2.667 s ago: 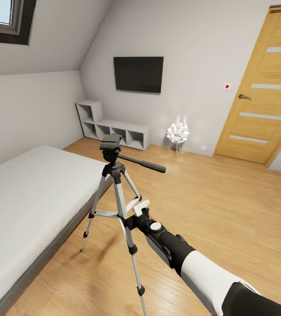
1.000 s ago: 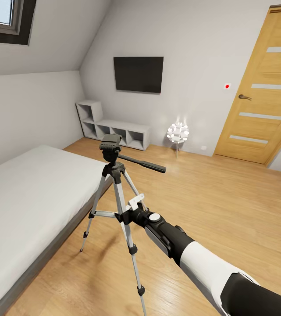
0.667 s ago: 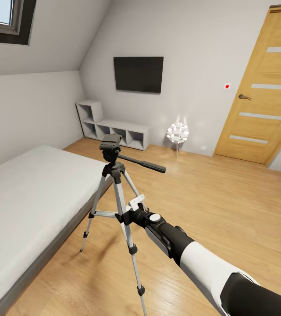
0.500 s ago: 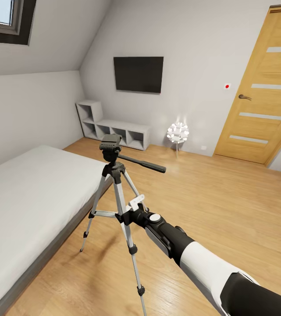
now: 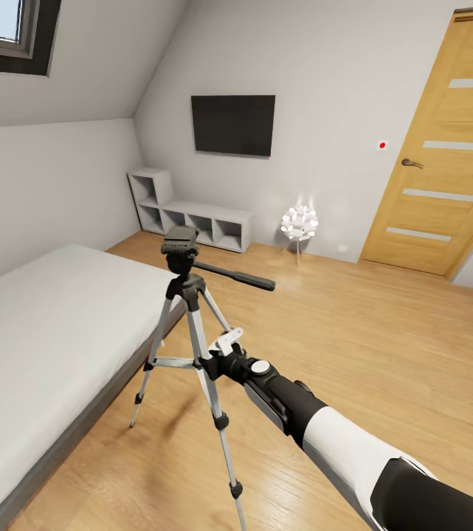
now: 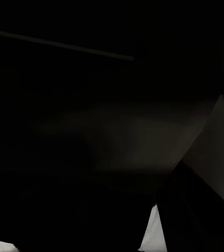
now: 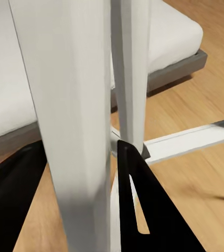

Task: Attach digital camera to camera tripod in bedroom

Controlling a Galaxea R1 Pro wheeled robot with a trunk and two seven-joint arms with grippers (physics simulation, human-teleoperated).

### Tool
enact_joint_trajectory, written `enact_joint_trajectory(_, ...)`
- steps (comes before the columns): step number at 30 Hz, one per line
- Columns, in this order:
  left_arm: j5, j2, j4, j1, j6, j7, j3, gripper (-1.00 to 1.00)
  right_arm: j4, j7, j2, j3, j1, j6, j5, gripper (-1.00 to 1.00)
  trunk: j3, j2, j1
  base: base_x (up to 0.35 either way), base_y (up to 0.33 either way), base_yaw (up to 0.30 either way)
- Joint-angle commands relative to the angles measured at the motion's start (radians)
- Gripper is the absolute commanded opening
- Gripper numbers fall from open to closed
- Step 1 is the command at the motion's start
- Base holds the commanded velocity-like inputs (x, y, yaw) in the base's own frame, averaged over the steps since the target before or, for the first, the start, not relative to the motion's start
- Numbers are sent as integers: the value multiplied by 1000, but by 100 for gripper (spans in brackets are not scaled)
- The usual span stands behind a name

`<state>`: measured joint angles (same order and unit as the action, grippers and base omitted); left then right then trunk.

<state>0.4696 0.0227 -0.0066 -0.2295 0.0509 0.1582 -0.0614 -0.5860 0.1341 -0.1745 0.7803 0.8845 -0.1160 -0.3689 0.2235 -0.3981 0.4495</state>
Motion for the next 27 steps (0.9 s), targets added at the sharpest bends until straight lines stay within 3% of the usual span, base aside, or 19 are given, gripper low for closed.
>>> enact_joint_trajectory(1,-3,0,0,-1,3,0,-6,-100,0,1,0,2,1,-4,-7,-100,2,-2,1,0,0,0)
enact_joint_trajectory(8,-2,0,0,-1,3,0,-6,-100,-14,1,0,4,2,25,-5,-100,2,-2,1,0,0,0)
enact_joint_trajectory(13,-3,0,0,-1,3,0,-6,-100,-169,14,0,-2,5,15,-3,-100,2,-2,1,0,0,0)
enact_joint_trajectory(15,-2,0,0,-1,3,0,-6,-100,-236,16,0,-5,5,-21,-1,-100,2,-2,1,0,0,0)
enact_joint_trajectory(16,-2,1,0,-1,3,0,-6,-100,-292,16,0,-10,5,-95,1,-100,2,-2,1,0,0,0)
enact_joint_trajectory(20,-3,0,0,-1,3,0,-6,-100,-362,11,0,-18,5,-185,3,-100,2,-2,1,0,0,0)
enact_joint_trajectory(27,-3,0,0,-1,3,0,-6,-100,-379,12,0,-22,5,-217,4,-100,2,-2,1,0,0,0)
